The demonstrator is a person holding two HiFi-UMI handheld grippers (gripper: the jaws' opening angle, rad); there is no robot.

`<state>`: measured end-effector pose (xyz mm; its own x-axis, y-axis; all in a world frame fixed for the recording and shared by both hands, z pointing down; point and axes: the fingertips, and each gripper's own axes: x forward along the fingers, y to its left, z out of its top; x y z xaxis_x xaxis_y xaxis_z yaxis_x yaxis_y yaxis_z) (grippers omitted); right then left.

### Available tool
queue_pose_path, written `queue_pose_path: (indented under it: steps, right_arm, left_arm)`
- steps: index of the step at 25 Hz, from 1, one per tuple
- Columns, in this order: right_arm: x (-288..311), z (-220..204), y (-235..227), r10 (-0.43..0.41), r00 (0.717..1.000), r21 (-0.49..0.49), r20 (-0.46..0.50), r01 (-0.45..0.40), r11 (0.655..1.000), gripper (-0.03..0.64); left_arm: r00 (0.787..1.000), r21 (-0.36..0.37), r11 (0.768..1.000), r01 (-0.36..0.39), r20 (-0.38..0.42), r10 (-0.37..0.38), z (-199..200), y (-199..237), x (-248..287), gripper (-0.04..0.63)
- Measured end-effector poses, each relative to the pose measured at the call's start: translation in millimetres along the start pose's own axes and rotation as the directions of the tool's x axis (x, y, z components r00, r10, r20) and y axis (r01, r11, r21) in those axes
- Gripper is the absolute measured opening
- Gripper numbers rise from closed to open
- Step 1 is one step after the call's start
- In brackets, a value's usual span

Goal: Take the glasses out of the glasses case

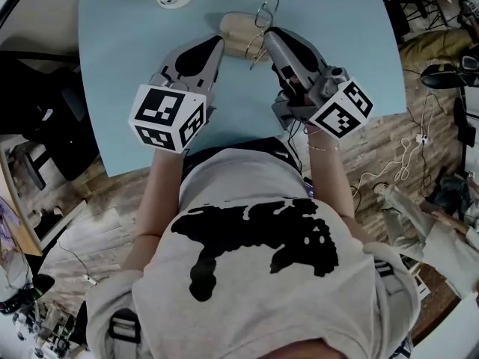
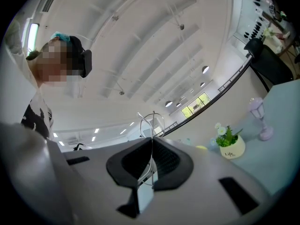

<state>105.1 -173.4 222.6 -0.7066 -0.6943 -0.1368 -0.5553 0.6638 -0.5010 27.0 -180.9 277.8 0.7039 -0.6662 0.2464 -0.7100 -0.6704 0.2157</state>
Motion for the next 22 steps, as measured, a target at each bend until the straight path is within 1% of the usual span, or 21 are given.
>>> queue_pose_path:
  steps: [7,13,17,22]
  right_arm:
    - [0,-2,-2,-0.004,1.000,0.026,0.006,0.004,1.000,0.011]
    - [0,-2,-2,0.000,1.000,0.017,0.011,0.000,1.000,0.011]
    - [-1,-4,-6,-0.028,1.000,0.016,0.005,0.028,0.999,0.011]
    - [-1,-5,-7,-0.021,1.000,0.017,0.006,0.021,1.000,0.011]
  left_arm:
    - [1.000,-0.011,1.000,0.004,-0.003,-0.004,-1,-2,1,0.012]
    - [1.000,-0.011,1.000,0.021,-0.011,-0.021,-3,-6,6,0.012]
    - [0.999,-0.020,0.999,0.037,-0.013,-0.037,-3,-10,5,0.012]
    - [0.999,-0.018,0.999,0.038,-0.020,-0.038,-4,-9,6,0.012]
